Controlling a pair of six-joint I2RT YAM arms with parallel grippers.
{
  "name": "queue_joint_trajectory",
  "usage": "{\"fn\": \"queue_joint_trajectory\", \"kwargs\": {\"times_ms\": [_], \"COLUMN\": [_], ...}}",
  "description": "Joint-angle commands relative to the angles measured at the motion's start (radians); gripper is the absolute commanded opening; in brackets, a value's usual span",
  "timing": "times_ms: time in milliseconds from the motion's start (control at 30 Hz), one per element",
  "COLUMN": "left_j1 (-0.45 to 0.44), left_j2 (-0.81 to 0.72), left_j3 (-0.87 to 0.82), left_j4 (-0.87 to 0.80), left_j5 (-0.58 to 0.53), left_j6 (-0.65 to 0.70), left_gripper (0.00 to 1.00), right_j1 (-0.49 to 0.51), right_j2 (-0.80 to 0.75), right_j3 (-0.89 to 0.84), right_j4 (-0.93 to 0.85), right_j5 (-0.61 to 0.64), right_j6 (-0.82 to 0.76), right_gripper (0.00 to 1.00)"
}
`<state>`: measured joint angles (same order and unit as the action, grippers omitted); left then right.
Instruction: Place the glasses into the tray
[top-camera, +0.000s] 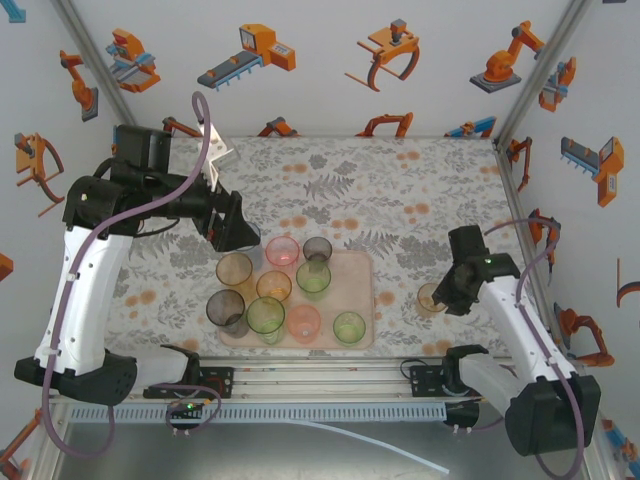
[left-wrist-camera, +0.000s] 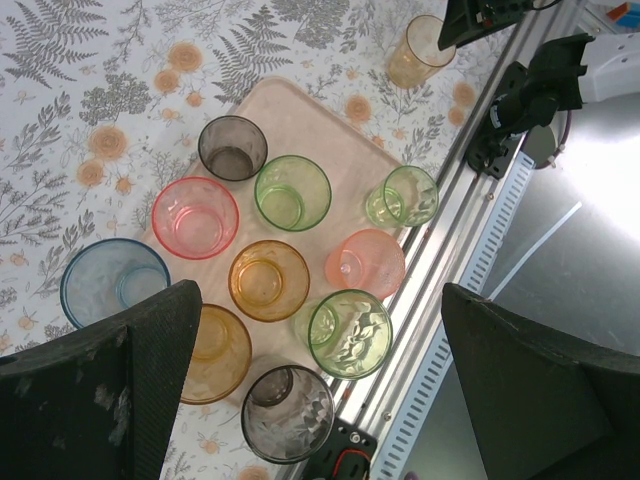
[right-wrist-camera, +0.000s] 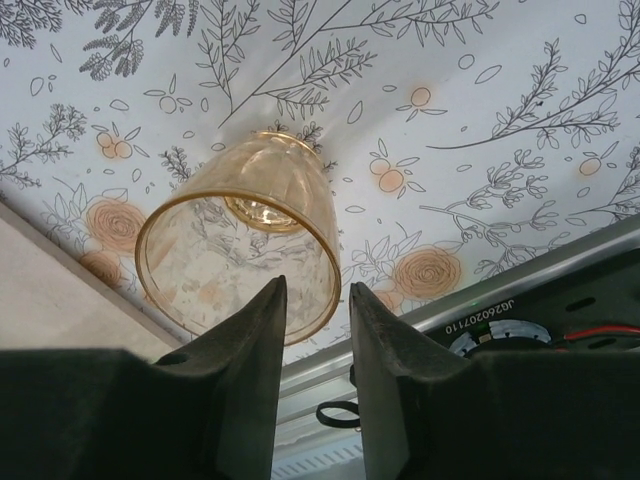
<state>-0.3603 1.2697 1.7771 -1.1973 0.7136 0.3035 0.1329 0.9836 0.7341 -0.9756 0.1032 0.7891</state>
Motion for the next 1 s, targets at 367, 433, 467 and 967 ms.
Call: {"fn": "queue_joint_trajectory", "kwargs": {"times_ms": [367, 433, 467, 967], "left_j1": [-0.005, -0.004, -0.004, -0.003], "left_j2": [-0.038, -0.042, -0.042, -0.053], "left_j3": [-0.020, -0.022, -0.023, -0.031], "left_j4": [-0.003, -0.002, -0.003, 0.004], "left_j5": [-0.005, -0.009, -0.009, -0.009], "left_j6": [0.018, 0.021, 0.023, 0.026], "left_gripper": [0.97, 0.97, 0.97, 0.97], "right_j1": [-0.006, -0.005, -0.006, -0.006], "right_j2": [0.027, 0.030, 0.030, 0.050], "right_j3": [-0.026, -0.027, -0.027, -0.028], "right_j4": [0.034, 0.035, 0.035, 0.041], "right_j5": [0.027, 0.027, 0.028, 0.031], "right_j6": [0.010, 0.009, 0.010, 0.008], "right_gripper": [0.27, 0.27, 0.26, 0.19]}}
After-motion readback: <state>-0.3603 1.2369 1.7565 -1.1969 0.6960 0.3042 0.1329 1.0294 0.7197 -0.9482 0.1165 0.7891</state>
